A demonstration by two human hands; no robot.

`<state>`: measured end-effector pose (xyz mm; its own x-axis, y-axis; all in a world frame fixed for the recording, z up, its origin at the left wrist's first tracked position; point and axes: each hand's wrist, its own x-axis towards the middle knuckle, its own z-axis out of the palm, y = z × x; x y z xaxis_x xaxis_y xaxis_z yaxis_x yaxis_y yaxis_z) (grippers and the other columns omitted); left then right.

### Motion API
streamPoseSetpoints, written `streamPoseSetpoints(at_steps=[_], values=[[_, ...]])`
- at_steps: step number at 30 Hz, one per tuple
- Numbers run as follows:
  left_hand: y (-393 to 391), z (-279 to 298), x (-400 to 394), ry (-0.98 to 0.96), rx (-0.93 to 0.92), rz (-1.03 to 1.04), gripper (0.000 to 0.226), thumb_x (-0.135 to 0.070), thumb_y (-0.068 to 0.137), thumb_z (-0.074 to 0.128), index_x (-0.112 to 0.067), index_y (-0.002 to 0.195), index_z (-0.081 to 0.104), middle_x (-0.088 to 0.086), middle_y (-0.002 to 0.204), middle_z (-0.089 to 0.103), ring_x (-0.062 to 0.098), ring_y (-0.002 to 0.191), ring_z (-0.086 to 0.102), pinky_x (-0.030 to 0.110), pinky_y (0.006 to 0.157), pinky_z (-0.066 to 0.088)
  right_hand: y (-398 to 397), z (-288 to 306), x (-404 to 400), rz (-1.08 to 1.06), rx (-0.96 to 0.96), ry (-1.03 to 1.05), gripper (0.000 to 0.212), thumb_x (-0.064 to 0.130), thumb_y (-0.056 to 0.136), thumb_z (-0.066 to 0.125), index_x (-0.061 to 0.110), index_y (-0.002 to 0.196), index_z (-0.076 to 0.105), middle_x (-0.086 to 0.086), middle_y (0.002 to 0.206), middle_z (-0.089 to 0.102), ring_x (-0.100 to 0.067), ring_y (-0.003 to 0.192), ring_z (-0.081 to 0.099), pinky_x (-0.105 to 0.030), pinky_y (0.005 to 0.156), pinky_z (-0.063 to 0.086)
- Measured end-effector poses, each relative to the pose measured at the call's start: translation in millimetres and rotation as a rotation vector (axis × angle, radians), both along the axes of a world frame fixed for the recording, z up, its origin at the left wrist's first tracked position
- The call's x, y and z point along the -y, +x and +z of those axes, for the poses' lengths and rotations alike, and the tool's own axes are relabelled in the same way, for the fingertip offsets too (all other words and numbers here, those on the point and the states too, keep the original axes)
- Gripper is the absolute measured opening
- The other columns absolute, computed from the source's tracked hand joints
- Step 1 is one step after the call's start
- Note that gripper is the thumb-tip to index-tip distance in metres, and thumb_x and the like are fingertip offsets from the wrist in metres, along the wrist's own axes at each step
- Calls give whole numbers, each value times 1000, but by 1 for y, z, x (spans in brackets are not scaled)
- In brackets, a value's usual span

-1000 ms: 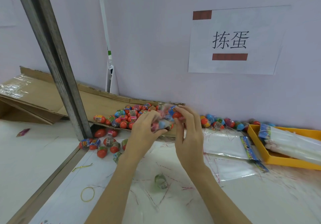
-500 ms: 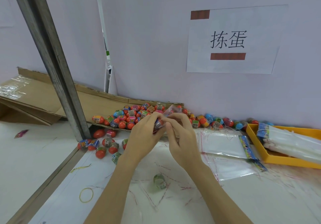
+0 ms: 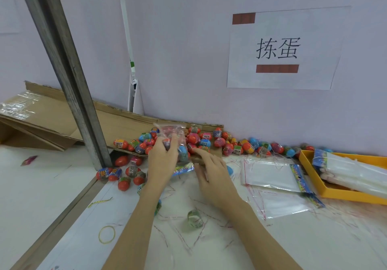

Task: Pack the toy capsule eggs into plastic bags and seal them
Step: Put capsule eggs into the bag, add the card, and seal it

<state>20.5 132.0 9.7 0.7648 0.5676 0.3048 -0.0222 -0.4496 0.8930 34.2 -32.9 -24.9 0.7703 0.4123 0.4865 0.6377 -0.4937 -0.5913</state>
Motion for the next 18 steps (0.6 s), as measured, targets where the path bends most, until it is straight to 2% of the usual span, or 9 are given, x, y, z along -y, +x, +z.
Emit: streamPoseSetpoints(at_steps=[3,5,7,10,12,14,16,17,18], values=[[0,-1,3,142,-63,-46,41,-51,107,49,-15,87,51,5,71,59,18,65,56,42,69,52,1,-3,-5,37,-36,-165,49,22,108,46,32,155,35,10,153,51,-11,146,35,-43,128,11],[0,0,5,196,-79,-62,43,-52,107,48,-12,91,53,9,75,61,20,69,56,37,73,54,2,-4,-6,19,-69,-189,49,20,108,46,30,154,33,8,153,50,-15,147,35,-41,128,9],[0,-1,8,206,-64,-79,44,-52,106,50,-13,86,52,3,65,56,8,58,49,18,62,48,4,-3,-4,-25,-83,-154,52,14,105,51,28,153,35,7,152,50,-15,143,39,-38,126,14],[1,0,12,139,-23,-137,45,-56,103,54,-15,85,54,-7,57,47,4,48,45,15,54,42,7,-1,-2,-80,-71,-150,56,14,104,54,28,154,35,6,151,46,-16,140,39,-38,121,22],[3,-1,11,125,-36,-171,50,-64,99,52,-15,103,63,-13,65,54,4,64,55,20,64,48,7,-2,-1,-84,-62,-161,55,14,105,54,30,155,37,6,148,46,-17,136,39,-37,118,25],[5,-2,11,123,-71,-181,67,-66,98,52,-9,134,61,-13,77,62,7,79,61,35,81,55,7,-2,0,-77,-79,-146,56,9,103,52,29,154,40,3,145,47,-18,133,40,-38,115,29],[7,-4,13,76,-65,-181,70,-62,99,53,-4,138,58,-15,68,58,-1,65,56,28,73,52,7,-1,1,-87,-117,-118,58,1,100,51,27,152,43,1,144,48,-19,131,42,-41,114,34],[7,-3,13,38,-60,-186,66,-60,100,54,-5,139,58,-16,70,60,-5,66,57,20,71,49,8,0,1,-99,-139,-94,58,-1,99,52,26,150,45,0,144,49,-20,131,43,-42,113,37],[7,-3,14,-8,-64,-203,64,-58,101,54,-9,142,57,-15,84,67,-9,78,61,13,77,47,8,1,1,-112,-159,-61,56,-3,98,54,25,147,47,-1,143,50,-21,130,44,-43,112,39]])
